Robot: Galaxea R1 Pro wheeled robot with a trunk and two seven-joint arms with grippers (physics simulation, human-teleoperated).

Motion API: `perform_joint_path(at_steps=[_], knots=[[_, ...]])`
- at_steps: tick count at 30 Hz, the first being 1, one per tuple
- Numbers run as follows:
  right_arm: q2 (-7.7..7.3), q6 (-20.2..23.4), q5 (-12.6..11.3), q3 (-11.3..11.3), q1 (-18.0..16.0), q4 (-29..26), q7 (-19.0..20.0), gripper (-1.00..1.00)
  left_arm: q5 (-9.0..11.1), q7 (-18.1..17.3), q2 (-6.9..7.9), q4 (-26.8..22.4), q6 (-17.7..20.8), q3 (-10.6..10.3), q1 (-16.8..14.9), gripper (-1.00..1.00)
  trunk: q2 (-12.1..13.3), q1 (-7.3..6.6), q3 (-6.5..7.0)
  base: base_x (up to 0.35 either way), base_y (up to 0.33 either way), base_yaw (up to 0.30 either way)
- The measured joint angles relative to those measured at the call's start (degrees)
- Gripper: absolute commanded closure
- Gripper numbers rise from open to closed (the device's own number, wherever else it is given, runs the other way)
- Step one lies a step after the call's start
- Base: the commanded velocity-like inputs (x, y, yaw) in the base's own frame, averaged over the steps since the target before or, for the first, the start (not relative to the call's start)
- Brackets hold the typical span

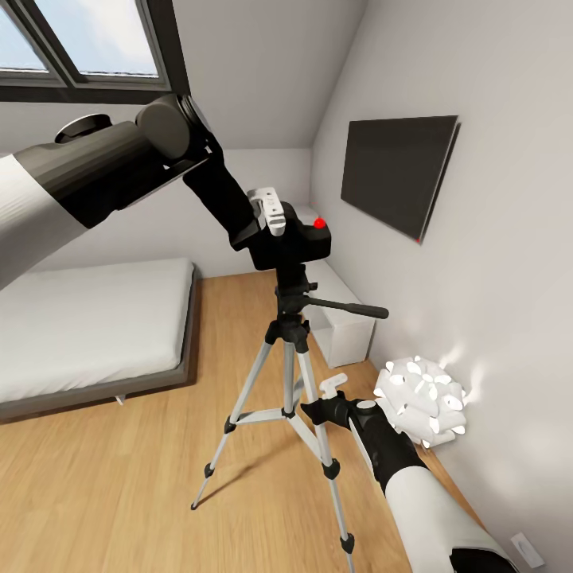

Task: Attach the digital camera to the camera tripod in the bedroom.

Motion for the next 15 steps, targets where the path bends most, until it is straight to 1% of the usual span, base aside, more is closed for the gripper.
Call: perform_joint_path(at_steps=[15], knots=[[0.0,0.01,-0.01,0.0,-0.01,0.01,0.0,1.0,0.4,0.06,-0.2,0.11,0.23,0.0,0.0,1.0,0.0,0.0,0.0,0.0,0.0,0.0]])
